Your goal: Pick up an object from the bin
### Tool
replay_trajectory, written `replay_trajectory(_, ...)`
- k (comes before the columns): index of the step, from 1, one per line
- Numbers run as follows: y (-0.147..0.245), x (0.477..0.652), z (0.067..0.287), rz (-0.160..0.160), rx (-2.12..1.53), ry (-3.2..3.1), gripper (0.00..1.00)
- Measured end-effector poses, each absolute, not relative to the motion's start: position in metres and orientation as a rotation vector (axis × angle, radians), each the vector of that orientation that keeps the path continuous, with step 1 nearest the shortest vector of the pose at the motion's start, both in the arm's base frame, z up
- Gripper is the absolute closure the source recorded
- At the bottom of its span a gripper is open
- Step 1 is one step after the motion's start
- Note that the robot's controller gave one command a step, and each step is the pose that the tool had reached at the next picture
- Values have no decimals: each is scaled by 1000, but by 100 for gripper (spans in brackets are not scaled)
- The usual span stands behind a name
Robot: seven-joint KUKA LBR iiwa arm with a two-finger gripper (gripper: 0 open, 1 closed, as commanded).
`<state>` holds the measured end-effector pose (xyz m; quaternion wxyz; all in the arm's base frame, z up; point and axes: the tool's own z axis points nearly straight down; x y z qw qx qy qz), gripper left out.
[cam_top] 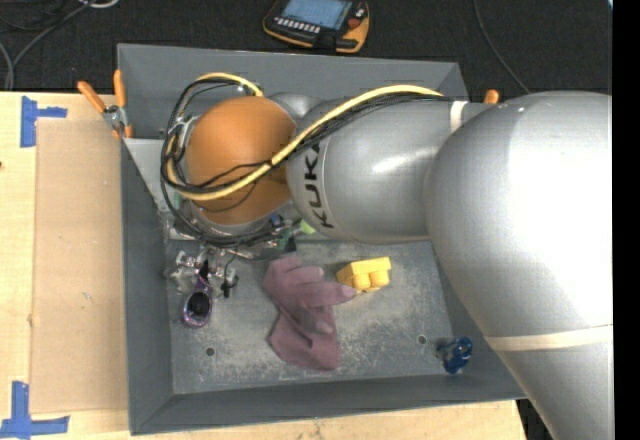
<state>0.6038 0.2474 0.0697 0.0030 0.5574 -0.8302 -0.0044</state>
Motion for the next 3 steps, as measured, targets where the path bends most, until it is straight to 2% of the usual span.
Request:
replay_trajectory(1,247,600,94,-18,1741,-2595,100)
replay_trajectory(3,248,601,196,-21,1731,-2607,100)
